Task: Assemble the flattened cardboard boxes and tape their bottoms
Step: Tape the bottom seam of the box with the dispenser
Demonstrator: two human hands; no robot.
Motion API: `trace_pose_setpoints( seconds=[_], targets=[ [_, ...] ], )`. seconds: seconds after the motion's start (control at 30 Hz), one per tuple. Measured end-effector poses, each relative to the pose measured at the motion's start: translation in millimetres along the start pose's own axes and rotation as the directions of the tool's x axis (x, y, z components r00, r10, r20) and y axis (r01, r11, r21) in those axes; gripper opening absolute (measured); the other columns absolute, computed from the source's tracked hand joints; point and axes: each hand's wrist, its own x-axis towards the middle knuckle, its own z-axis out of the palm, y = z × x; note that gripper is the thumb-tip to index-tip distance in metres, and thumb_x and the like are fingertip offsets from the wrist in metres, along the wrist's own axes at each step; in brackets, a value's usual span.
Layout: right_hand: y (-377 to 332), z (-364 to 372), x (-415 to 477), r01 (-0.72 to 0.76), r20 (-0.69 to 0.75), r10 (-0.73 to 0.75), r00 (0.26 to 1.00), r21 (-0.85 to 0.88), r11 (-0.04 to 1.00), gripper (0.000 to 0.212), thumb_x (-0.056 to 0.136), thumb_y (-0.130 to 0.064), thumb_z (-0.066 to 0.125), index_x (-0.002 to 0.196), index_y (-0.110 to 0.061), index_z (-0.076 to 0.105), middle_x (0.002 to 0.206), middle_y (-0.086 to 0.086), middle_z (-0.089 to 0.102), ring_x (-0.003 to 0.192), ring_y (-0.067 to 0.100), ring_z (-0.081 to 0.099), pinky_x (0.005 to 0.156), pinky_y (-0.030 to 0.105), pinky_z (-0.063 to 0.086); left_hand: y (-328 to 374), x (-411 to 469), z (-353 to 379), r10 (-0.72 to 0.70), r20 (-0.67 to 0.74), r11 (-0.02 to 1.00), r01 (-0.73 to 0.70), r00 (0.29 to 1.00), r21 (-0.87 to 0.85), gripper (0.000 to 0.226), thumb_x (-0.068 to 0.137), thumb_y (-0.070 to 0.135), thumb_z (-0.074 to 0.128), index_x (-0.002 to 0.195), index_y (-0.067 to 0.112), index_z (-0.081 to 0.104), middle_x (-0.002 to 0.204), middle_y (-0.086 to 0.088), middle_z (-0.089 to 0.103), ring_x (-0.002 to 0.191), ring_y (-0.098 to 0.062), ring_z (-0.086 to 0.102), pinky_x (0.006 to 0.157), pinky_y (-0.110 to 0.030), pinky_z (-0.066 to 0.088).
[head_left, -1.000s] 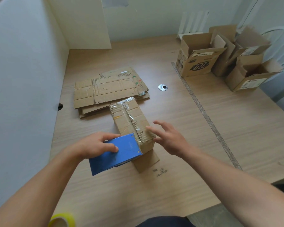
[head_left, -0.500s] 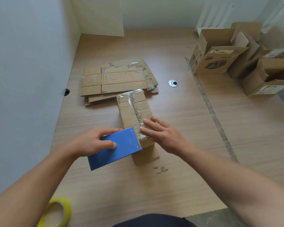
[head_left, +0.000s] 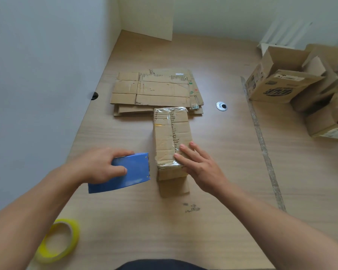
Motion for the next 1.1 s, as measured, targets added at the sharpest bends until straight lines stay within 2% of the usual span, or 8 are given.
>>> trace_pose_setpoints(
  seconds=[0.07, 0.23, 0.3, 0.43, 0.6, 0.8, 0.97, 1.1],
  targets=[
    [-3, -1, 1, 0.0, -0.003, 0.0, 1.0, 0.001, 1.0, 0.044, 0.089, -0.012, 0.071, 0.132, -0.017, 0.066, 0.144, 0.011, 0.054, 0.135, 0.045, 0.045, 0.099, 0.057, 0.05, 8, 6, 9, 0.007, -0.096, 0.992, 0.005, 0.995, 0.125, 0.058, 0.084, 0.048, 0.054, 0.139, 0.058, 0.039, 0.119, 0.014, 0.061, 0.092, -0.013, 0.048, 0.07, -0.029, 0.039],
    [-13, 3, 0, -0.132, 0.022, 0.131, 0.991, 0.054, 0.99, 0.045, 0.093, -0.011, 0.068, 0.136, -0.019, 0.061, 0.15, 0.009, 0.047, 0.144, 0.041, 0.034, 0.116, 0.046, 0.031, 30, 9, 20, 0.01, -0.204, 0.984, 0.027, 0.979, 0.176, 0.059, 0.082, 0.048, 0.044, 0.139, 0.058, 0.034, 0.114, 0.013, 0.065, 0.099, -0.02, 0.059, 0.078, -0.034, 0.048],
    [-17, 6, -1, -0.178, 0.029, 0.176, 0.984, 0.078, 0.981, 0.044, 0.095, -0.01, 0.064, 0.138, -0.02, 0.06, 0.152, 0.007, 0.044, 0.146, 0.039, 0.029, 0.117, 0.041, 0.024, 41, 3, 22, 0.006, -0.245, 0.978, 0.045, 0.97, 0.201, 0.051, 0.082, 0.046, 0.042, 0.133, 0.052, 0.038, 0.105, 0.01, 0.066, 0.092, -0.022, 0.058, 0.067, -0.032, 0.044],
    [-23, 7, -1, -0.252, 0.077, 0.245, 0.966, 0.092, 0.963, 0.043, 0.101, -0.014, 0.056, 0.143, -0.023, 0.054, 0.157, 0.001, 0.037, 0.152, 0.031, 0.018, 0.118, 0.034, 0.023, 63, -5, 21, -0.048, -0.288, 0.956, 0.127, 0.956, 0.264, 0.031, 0.084, 0.036, 0.044, 0.115, 0.039, 0.047, 0.074, 0.007, 0.047, 0.075, -0.024, 0.047, 0.049, -0.028, 0.021],
    [-36, 3, -2, -0.317, 0.084, 0.311, 0.947, 0.064, 0.946, 0.042, 0.103, -0.016, 0.053, 0.144, -0.024, 0.053, 0.158, 0.001, 0.036, 0.151, 0.031, 0.017, 0.118, 0.036, 0.026, 74, 7, 29, -0.002, -0.331, 0.901, 0.145, 0.943, 0.409, 0.021, 0.091, 0.029, 0.047, 0.112, 0.033, 0.044, 0.066, 0.005, 0.036, 0.071, -0.025, 0.045, 0.049, -0.029, 0.018],
    [-63, 5, -12, -0.38, 0.045, 0.379, 0.924, 0.037, 0.924, 0.042, 0.098, -0.023, 0.062, 0.139, -0.026, 0.058, 0.152, 0.004, 0.045, 0.141, 0.036, 0.031, 0.11, 0.044, 0.038, 33, 17, 70, -0.025, -0.375, 0.965, 0.12, 0.927, 0.233, 0.049, 0.099, 0.049, 0.04, 0.144, 0.047, 0.023, 0.096, 0.004, 0.064, 0.082, -0.026, 0.059, 0.061, -0.03, 0.036],
    [-78, 1, -17, -0.387, 0.0, 0.389, 0.921, -0.101, 0.917, 0.056, 0.086, -0.046, 0.07, 0.138, -0.031, 0.055, 0.133, 0.0, 0.054, 0.111, 0.033, 0.044, 0.089, 0.047, 0.05, -4, 16, 114, -0.146, -0.247, 0.983, 0.168, 0.958, 0.07, 0.063, 0.1, 0.041, 0.039, 0.153, 0.047, 0.004, 0.111, 0.0, 0.059, 0.097, -0.026, 0.061, 0.069, -0.033, 0.038],
    [-84, -1, -19, -0.374, 0.06, 0.379, 0.923, -0.086, 0.924, 0.057, 0.091, -0.057, 0.057, 0.142, -0.033, 0.049, 0.136, 0.0, 0.05, 0.117, 0.029, 0.039, 0.095, 0.043, 0.043, -19, 13, 129, -0.147, -0.224, 0.986, 0.16, 0.963, 0.042, 0.069, 0.101, 0.036, 0.038, 0.153, 0.047, -0.007, 0.099, 0.0, 0.045, 0.082, -0.022, 0.053, 0.068, -0.035, 0.046]
  ],
)
